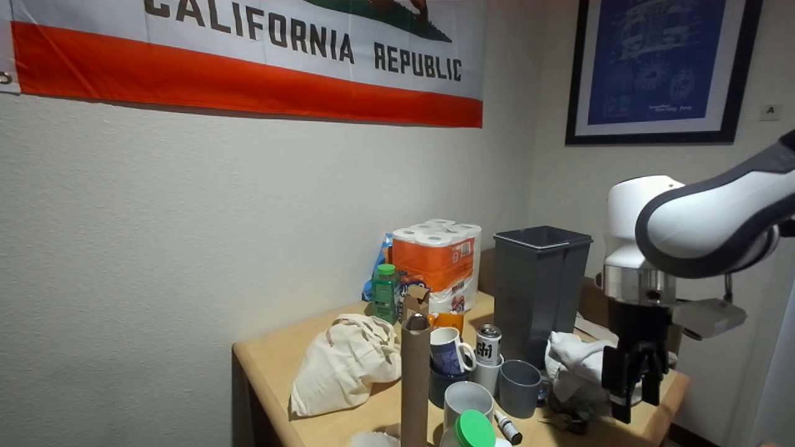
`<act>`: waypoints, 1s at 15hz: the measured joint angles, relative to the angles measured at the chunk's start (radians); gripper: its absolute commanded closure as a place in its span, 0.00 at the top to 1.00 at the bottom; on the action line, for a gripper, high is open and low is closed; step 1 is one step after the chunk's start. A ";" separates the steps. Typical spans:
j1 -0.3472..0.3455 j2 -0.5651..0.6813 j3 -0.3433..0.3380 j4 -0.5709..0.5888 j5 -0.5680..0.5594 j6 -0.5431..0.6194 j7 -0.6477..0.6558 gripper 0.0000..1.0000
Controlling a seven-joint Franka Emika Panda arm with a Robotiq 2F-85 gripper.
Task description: Turn over the black box
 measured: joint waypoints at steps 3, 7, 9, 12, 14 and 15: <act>0.004 0.148 -0.007 0.010 0.054 0.135 -0.107 1.00; 0.009 0.323 0.001 0.058 0.153 0.243 -0.244 1.00; 0.004 0.398 0.017 0.095 0.177 0.268 -0.284 1.00; -0.017 0.494 0.054 0.153 0.186 0.294 -0.320 1.00; -0.038 0.546 0.079 0.190 0.186 0.301 -0.340 1.00; -0.051 0.568 0.092 0.208 0.186 0.302 -0.349 1.00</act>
